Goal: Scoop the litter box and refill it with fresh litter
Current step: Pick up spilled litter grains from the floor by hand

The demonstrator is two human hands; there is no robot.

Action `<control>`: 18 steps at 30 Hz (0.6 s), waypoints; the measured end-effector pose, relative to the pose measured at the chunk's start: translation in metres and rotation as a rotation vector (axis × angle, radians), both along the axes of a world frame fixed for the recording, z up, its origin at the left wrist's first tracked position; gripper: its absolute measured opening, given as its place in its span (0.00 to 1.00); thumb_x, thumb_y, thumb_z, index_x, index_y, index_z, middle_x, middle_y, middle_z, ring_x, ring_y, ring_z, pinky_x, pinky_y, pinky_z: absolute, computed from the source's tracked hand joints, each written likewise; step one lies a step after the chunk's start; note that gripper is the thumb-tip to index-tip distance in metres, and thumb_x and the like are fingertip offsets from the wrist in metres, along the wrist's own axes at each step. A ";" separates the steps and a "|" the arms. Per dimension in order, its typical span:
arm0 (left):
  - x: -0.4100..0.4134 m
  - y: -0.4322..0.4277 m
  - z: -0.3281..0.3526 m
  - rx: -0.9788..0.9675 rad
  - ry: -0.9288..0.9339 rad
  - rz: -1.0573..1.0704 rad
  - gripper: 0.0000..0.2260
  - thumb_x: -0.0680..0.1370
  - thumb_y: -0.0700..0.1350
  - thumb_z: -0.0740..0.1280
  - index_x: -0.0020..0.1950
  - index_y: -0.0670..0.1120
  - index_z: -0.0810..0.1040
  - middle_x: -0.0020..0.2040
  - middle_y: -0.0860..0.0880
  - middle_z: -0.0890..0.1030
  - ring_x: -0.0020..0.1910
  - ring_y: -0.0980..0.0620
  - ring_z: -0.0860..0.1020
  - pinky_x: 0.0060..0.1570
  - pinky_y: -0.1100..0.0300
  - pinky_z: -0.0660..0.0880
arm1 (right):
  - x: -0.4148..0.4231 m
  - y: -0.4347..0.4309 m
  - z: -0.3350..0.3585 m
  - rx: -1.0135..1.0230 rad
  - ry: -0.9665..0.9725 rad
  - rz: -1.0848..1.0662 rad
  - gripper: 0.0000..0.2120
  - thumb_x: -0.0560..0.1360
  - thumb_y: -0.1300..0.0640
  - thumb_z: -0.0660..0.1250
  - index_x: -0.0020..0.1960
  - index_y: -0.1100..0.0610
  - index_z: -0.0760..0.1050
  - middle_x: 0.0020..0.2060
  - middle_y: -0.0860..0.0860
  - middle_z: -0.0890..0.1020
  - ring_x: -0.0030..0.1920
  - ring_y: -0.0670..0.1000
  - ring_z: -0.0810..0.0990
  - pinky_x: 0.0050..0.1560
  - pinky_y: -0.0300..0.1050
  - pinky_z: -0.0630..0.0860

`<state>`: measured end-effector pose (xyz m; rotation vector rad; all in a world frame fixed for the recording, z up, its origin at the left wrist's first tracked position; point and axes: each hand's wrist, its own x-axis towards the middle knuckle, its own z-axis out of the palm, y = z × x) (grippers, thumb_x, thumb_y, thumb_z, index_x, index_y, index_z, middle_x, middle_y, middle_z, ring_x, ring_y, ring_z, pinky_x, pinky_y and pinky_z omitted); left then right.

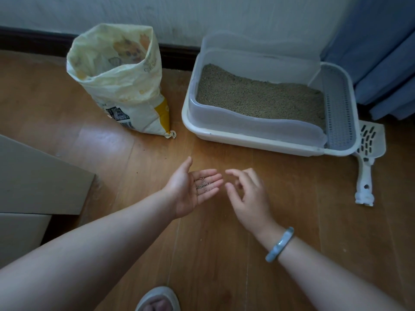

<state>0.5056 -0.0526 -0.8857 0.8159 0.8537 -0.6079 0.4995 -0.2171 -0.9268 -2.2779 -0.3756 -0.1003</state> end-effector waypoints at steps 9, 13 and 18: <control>-0.010 0.005 0.000 0.079 0.007 0.014 0.30 0.81 0.61 0.49 0.59 0.38 0.77 0.54 0.40 0.83 0.52 0.46 0.82 0.48 0.55 0.80 | -0.038 -0.053 -0.043 -0.307 0.086 0.091 0.05 0.69 0.51 0.68 0.44 0.50 0.81 0.39 0.46 0.74 0.42 0.48 0.73 0.43 0.46 0.73; -0.011 0.005 -0.001 0.091 -0.003 0.014 0.29 0.81 0.61 0.49 0.58 0.38 0.77 0.54 0.41 0.83 0.51 0.46 0.83 0.48 0.55 0.80 | -0.042 -0.037 -0.044 -0.350 0.064 0.120 0.06 0.68 0.48 0.68 0.43 0.47 0.81 0.39 0.45 0.75 0.44 0.47 0.71 0.45 0.42 0.64; -0.011 0.005 -0.002 0.108 0.003 0.024 0.29 0.81 0.61 0.49 0.58 0.38 0.77 0.55 0.41 0.83 0.53 0.46 0.82 0.50 0.55 0.80 | -0.039 -0.021 -0.049 -0.414 0.017 0.125 0.05 0.67 0.50 0.74 0.40 0.48 0.79 0.38 0.44 0.76 0.42 0.49 0.73 0.43 0.43 0.62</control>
